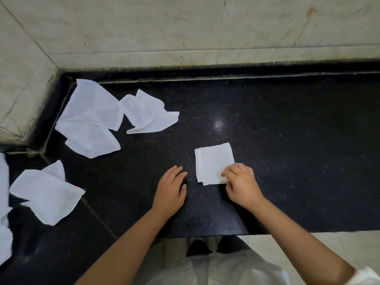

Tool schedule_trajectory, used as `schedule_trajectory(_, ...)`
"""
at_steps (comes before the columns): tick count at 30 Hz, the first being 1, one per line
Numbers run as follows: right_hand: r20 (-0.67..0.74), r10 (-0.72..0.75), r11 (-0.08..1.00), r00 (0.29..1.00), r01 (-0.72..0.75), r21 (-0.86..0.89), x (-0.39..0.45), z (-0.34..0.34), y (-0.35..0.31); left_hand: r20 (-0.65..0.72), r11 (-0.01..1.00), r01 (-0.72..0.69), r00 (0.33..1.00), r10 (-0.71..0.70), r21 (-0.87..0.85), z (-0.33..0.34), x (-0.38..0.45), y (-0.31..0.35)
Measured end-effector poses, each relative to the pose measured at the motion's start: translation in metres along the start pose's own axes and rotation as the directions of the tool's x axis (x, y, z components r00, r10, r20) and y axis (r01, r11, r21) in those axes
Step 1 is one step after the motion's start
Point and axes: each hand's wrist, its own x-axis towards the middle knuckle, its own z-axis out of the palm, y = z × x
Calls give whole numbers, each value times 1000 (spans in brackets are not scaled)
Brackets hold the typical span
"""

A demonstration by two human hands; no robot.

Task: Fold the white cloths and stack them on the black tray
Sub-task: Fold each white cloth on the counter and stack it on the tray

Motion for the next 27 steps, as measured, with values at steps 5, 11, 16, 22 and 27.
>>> schedule_trajectory(5, 171, 0, 982, 985, 32, -188, -6, -2, 19, 116, 967, -249, 963, 243, 44, 16, 20, 29)
schedule_trajectory(11, 204, -13, 971, 979, 61, -232, 13, -10, 28, 217, 913, -322, 938, 271, 252, 19, 50, 46)
schedule_trajectory(16, 36, -44, 989, 998, 49, -138, 19, -22, 30, 248, 914, -272, 948, 200, 301, 18, 62, 54)
schedule_trajectory(22, -19, 60, 996, 998, -59, 73, -18, -65, 58, 23, 834, -483, 868, 496, 266, 31, 71, 82)
schedule_trajectory(27, -169, 330, 930, 929, -289, 229, -93, -131, 128, 23, 665, -710, 687, 726, 229, 45, 103, 192)
